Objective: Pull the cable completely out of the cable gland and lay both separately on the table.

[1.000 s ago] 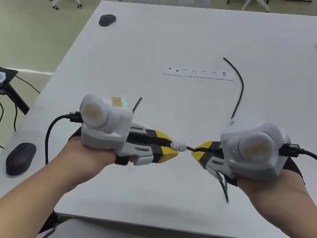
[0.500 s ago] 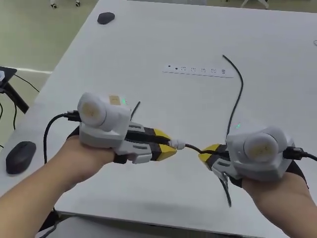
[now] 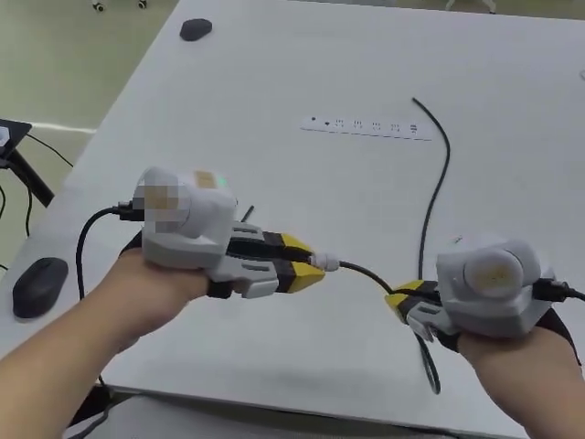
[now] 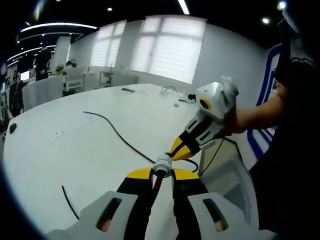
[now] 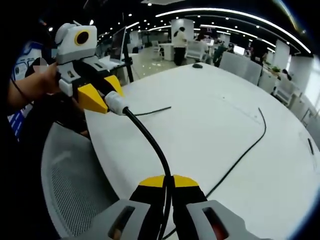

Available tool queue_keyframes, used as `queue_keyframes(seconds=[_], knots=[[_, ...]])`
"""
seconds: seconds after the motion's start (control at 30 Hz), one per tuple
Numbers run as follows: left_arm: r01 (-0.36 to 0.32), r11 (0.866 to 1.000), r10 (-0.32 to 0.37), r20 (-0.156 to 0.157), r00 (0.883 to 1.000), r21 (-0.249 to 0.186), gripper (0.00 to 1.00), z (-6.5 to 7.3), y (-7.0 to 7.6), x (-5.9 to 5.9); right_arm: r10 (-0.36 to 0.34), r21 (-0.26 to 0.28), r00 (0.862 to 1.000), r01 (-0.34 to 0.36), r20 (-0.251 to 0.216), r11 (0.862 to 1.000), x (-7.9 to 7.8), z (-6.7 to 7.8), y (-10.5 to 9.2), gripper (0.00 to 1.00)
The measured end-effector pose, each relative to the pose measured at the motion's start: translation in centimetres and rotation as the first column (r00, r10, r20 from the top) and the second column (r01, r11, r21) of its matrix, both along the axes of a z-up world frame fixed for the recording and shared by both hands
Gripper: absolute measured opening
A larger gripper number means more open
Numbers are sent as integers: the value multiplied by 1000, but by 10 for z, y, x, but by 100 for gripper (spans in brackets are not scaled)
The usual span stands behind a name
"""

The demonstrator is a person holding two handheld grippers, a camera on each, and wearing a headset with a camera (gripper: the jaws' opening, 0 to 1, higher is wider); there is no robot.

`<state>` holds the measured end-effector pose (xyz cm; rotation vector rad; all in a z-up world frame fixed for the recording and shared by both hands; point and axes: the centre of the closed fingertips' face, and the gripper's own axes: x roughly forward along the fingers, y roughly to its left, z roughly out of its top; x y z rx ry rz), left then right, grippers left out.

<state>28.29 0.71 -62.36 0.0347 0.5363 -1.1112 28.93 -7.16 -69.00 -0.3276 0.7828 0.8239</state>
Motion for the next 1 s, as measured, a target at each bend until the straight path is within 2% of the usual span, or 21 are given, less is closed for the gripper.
queue_keyframes(seconds=[0.17,0.23,0.53,0.63,0.77,0.87,1.0], knots=[[-7,1000,7,3,1000,-6,14,3,4,3,12,13,1000,-12,18,1000,2,7,1,0],[-11,1000,11,2,1000,-5,14,3,7,4,39,8,998,-39,47,999,3,12,3,0],[-31,1000,31,2,1000,-5,14,7,18,7,53,30,996,-55,75,998,3,33,9,1],[-29,1000,29,1,1000,7,14,5,21,7,77,38,993,-81,94,996,1,46,16,10],[-29,1000,29,3,1000,11,14,5,23,7,125,50,984,-132,130,990,1,67,32,16],[-26,1000,26,4,1000,7,14,6,22,6,173,39,970,-182,173,983,2,79,46,17],[-18,1000,18,3,1000,6,14,5,20,5,246,-28,949,-245,195,969,2,79,61,16]])
